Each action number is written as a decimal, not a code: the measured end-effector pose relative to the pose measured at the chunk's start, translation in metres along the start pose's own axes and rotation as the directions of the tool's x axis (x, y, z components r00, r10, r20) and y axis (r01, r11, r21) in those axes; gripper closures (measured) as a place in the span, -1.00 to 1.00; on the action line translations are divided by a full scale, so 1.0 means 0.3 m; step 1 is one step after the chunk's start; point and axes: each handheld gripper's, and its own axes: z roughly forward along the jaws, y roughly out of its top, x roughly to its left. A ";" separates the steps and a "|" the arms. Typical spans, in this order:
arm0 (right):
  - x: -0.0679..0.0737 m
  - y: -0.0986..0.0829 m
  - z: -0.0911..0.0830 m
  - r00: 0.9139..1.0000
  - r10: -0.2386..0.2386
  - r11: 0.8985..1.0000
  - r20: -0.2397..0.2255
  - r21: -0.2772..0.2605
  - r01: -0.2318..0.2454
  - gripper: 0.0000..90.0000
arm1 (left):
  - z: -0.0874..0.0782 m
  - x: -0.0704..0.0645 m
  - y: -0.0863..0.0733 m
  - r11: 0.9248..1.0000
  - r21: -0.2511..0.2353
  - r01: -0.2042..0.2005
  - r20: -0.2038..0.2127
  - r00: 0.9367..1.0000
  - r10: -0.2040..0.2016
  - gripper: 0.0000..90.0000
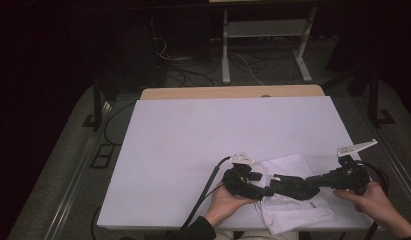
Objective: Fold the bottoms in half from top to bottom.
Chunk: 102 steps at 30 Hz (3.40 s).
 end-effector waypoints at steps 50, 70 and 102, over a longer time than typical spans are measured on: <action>0.050 -0.041 -0.119 0.997 -0.005 1.000 0.076 -0.017 0.007 0.48 | -0.102 0.098 -0.004 0.989 -0.141 -0.045 -0.076 0.997 0.034 -0.96; -0.007 0.150 0.035 0.996 -0.046 0.997 0.079 0.063 0.041 0.97 | -0.111 0.101 -0.006 0.987 -0.152 -0.044 -0.077 0.996 0.032 -0.96; -0.065 0.168 0.228 0.999 0.022 0.959 -0.026 0.284 -0.013 0.97 | -0.105 0.111 -0.010 0.987 -0.156 -0.034 -0.077 0.997 0.022 -0.96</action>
